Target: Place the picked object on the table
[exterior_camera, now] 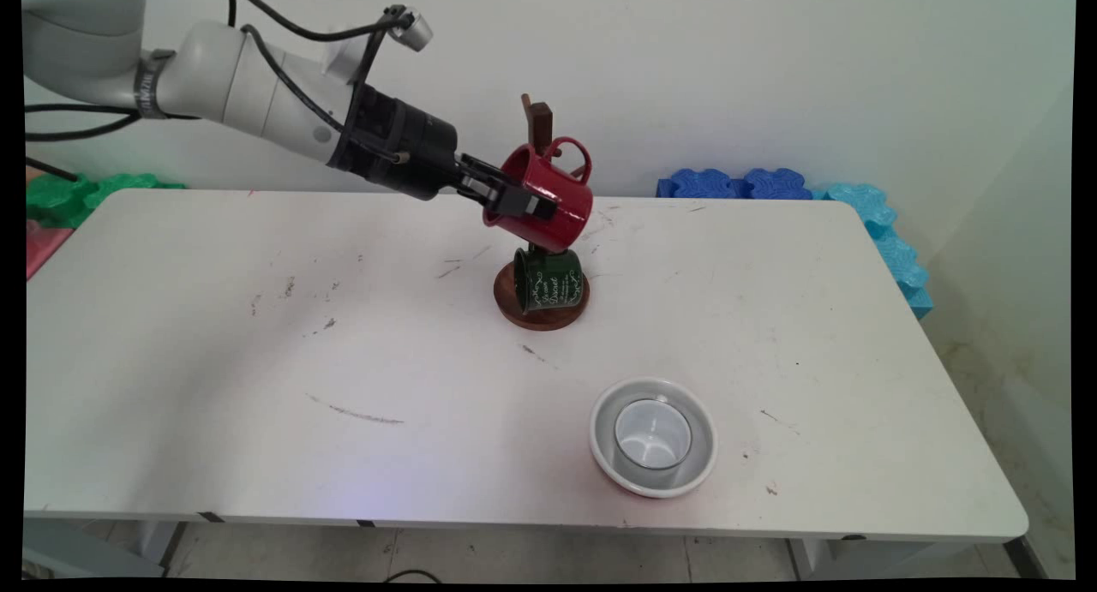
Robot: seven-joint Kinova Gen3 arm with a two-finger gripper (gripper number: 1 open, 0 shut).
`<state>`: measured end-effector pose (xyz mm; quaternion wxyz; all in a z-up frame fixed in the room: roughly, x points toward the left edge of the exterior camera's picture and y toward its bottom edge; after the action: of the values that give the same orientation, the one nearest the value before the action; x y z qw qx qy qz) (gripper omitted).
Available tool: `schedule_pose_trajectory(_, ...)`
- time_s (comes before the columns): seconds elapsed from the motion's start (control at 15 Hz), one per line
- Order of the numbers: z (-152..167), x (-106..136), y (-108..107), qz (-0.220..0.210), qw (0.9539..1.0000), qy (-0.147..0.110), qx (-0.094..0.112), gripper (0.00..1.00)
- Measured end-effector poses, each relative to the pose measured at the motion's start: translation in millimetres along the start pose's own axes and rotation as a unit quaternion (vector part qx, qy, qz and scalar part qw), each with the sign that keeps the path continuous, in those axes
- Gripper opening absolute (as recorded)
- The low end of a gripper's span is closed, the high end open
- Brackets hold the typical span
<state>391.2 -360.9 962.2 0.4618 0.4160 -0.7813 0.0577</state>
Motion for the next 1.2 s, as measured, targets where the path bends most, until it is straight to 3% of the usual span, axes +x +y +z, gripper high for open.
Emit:
schedule_pose_trajectory(0.73,-7.5,3.1,13.6,0.0,0.9999,-0.007,-0.015,0.0)
schedule_pose_trajectory(1.2,-23.7,2.8,16.0,0.019,0.9994,-0.027,-0.013,0.0)
